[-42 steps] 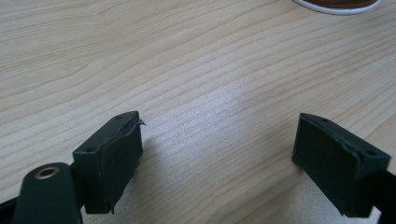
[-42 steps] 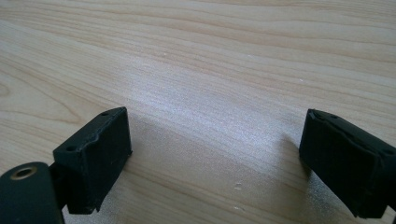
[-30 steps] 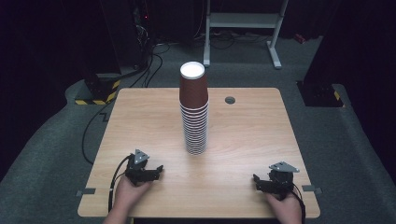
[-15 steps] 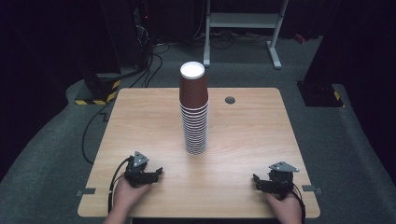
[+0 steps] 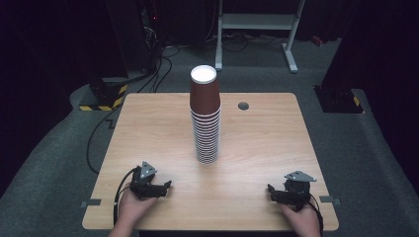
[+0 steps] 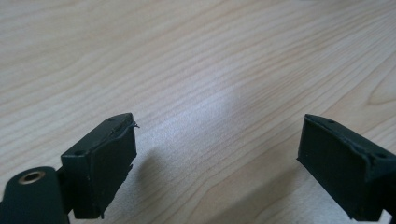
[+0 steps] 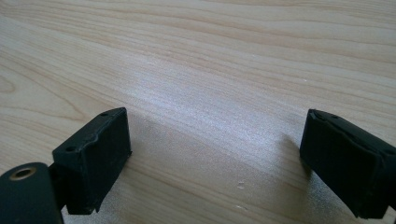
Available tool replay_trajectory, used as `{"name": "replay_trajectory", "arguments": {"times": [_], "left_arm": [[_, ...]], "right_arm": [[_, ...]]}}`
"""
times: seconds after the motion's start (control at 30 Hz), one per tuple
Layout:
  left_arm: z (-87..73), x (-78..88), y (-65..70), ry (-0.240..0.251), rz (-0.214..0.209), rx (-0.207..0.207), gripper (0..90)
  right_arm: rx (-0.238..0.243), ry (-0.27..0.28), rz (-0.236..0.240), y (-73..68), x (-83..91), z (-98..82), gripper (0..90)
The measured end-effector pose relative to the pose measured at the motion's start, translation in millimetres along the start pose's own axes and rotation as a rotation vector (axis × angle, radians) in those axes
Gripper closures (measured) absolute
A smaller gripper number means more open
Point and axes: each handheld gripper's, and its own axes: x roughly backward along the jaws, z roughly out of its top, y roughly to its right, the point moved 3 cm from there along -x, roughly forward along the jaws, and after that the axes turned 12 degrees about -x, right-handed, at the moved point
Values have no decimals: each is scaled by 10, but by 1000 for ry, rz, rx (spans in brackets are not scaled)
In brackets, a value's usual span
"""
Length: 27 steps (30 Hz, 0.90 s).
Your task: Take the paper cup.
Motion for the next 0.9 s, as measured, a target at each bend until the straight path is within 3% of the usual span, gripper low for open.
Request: {"name": "replay_trajectory", "arguments": {"times": [0.37,0.57,0.9], "left_arm": [[34,57,-9,70,-23,16,102],[111,112,30,110,-34,5,93],[234,215,99,208,-76,22,88]], "right_arm": [[3,1,0,-4,-9,7,78],[3,0,1,-4,-9,7,78],[6,0,3,-4,-8,6,78]]}}
